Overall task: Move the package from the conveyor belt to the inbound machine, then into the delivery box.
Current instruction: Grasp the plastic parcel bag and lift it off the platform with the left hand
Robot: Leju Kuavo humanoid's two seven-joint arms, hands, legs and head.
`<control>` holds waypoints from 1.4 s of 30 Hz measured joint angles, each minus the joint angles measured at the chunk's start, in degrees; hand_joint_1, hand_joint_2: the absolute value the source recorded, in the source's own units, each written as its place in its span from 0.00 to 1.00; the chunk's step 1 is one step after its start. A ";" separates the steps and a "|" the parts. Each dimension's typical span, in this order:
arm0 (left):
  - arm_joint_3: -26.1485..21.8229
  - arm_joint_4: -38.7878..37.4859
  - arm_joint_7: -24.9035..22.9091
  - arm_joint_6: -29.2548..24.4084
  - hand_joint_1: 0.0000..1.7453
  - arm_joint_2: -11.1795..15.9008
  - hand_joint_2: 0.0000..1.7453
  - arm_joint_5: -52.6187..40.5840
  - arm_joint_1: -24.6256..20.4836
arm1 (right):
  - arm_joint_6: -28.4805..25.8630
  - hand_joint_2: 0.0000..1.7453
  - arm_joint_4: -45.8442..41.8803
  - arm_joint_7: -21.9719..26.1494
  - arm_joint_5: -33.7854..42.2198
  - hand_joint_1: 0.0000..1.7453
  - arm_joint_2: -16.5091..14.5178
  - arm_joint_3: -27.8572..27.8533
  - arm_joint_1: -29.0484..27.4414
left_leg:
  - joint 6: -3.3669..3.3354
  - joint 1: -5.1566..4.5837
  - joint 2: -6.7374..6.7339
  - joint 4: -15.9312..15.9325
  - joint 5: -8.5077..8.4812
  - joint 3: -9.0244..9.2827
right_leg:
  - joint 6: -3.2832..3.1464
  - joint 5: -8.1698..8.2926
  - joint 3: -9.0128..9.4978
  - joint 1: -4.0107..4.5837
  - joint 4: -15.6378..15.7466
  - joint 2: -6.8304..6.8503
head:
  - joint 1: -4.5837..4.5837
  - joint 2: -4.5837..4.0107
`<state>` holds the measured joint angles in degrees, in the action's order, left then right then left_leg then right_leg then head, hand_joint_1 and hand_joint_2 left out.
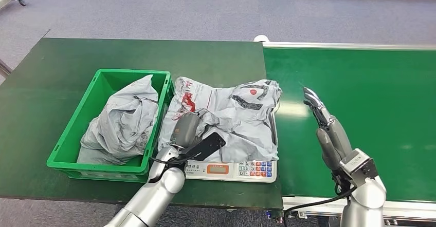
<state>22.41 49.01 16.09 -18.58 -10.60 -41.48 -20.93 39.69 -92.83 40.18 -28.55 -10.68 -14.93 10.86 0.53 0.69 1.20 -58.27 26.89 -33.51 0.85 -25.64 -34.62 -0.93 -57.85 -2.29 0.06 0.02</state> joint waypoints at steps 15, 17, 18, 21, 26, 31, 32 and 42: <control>-4.78 15.97 22.91 -16.95 1.00 0.20 1.00 18.57 6.93 | 0.00 1.00 -1.15 0.04 1.39 0.00 0.42 0.00 -1.23 | 0.01 0.02 -0.02 0.02 0.00 -0.03 | -0.01 -0.01 -0.04 0.03 0.00 -0.01 | 0.01 0.00; -5.61 20.12 23.74 -19.96 1.00 0.53 1.00 19.25 8.27 | 0.00 1.00 -1.49 0.04 1.50 0.00 0.46 0.00 -1.47 | 0.01 0.02 -0.03 0.02 0.00 -0.04 | -0.01 -0.01 -0.05 0.03 0.00 -0.03 | 0.01 0.00; -6.03 22.05 23.85 -20.72 1.00 0.69 1.00 19.36 8.77 | 0.00 1.00 -1.64 0.04 1.52 0.00 0.49 0.00 -1.58 | 0.01 0.02 -0.03 0.02 0.00 -0.04 | -0.01 -0.01 -0.05 0.03 0.00 -0.03 | 0.01 0.00; -6.94 26.12 23.96 -21.31 1.00 1.05 1.00 19.36 9.76 | 0.00 1.00 -1.90 0.04 1.55 0.00 0.54 0.00 -1.72 | 0.00 0.02 -0.01 0.02 0.00 -0.04 | -0.01 -0.01 -0.04 0.03 0.00 -0.02 | 0.01 0.00; -8.47 32.74 24.02 -21.41 1.00 1.30 1.00 18.59 11.94 | 0.00 1.00 -2.31 0.04 1.68 0.00 0.55 0.00 -1.90 | 0.01 0.02 -0.10 0.02 0.00 -0.03 | -0.01 0.00 -0.05 0.03 0.00 -0.11 | 0.01 0.00; -13.34 45.99 24.13 -21.52 1.00 1.22 1.00 13.34 14.81 | -0.01 1.00 -3.10 0.04 1.93 0.00 0.67 0.00 -2.71 | 0.02 0.02 -0.10 0.02 0.01 -0.04 | -0.03 -0.01 -0.07 0.07 0.00 -0.14 | 0.01 0.00; -14.68 48.54 24.13 -21.53 1.00 1.14 1.00 11.00 15.15 | 0.00 1.00 -3.30 0.04 1.89 0.00 0.67 0.00 -2.96 | 0.03 0.02 -0.09 0.03 0.02 -0.05 | -0.04 -0.02 -0.07 0.08 0.00 -0.13 | 0.01 0.00; -31.44 64.17 23.98 -21.53 1.00 -0.75 1.00 -12.23 13.91 | 0.00 1.00 -5.85 0.04 1.84 0.00 0.67 -0.32 -4.37 | 0.05 0.03 -0.09 0.04 0.03 0.01 | -0.06 -0.04 -0.03 0.08 0.00 -0.12 | 0.01 0.00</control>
<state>-9.03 113.18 40.07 -40.11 -11.35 -53.71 -7.02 39.69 -98.68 40.22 -26.71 -10.01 -15.25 6.49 0.59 0.72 1.10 -58.23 26.91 -33.51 0.79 -25.68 -34.65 -0.85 -57.85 -2.41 0.06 0.02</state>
